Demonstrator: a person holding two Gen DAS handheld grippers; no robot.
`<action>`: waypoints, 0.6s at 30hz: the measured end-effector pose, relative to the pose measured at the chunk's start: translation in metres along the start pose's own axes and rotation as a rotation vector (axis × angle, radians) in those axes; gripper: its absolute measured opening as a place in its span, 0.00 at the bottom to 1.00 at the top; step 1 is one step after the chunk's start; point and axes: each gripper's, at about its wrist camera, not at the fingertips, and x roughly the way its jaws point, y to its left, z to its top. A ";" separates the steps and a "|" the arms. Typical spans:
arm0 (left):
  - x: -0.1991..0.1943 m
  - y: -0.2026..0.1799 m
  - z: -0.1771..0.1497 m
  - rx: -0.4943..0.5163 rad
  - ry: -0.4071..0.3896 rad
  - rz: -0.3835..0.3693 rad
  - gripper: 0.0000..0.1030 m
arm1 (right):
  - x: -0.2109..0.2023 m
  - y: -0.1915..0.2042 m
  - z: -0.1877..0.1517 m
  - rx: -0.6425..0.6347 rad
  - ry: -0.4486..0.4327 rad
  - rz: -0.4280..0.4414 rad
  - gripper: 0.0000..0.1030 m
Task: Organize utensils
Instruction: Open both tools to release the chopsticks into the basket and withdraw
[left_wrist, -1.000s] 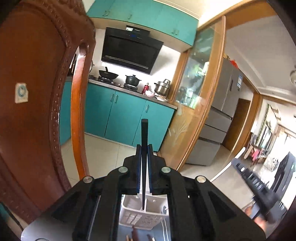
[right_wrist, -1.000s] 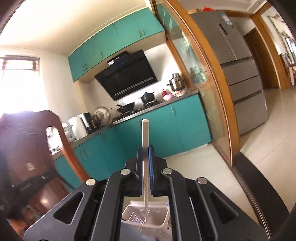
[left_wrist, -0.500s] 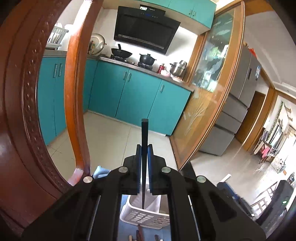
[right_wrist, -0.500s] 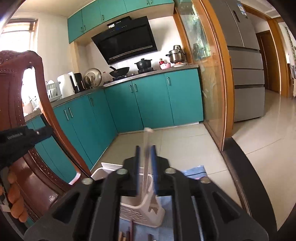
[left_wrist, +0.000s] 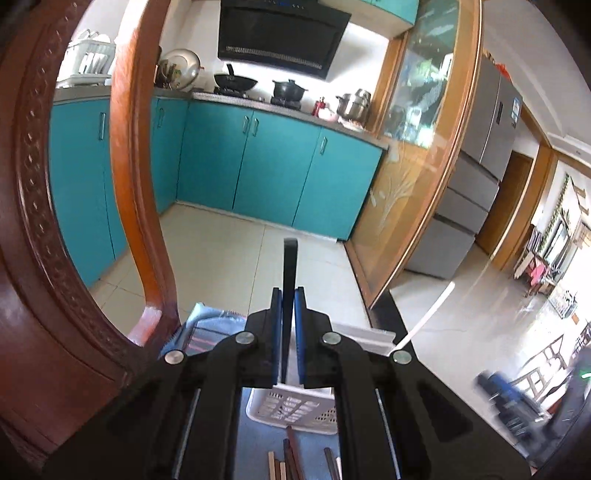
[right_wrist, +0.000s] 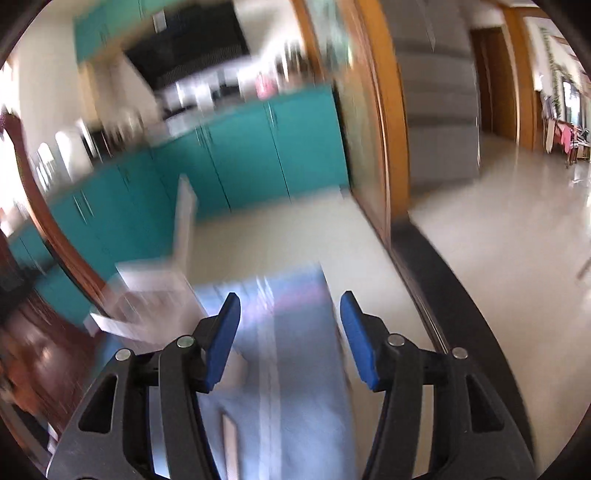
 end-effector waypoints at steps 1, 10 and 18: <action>0.002 0.001 -0.003 0.000 0.010 0.006 0.12 | 0.011 -0.002 -0.006 -0.005 0.061 -0.010 0.54; -0.021 0.011 -0.042 0.085 0.000 0.115 0.29 | 0.064 0.036 -0.065 -0.119 0.363 0.129 0.49; -0.009 0.040 -0.127 0.103 0.224 0.255 0.29 | 0.089 0.085 -0.107 -0.279 0.485 0.114 0.41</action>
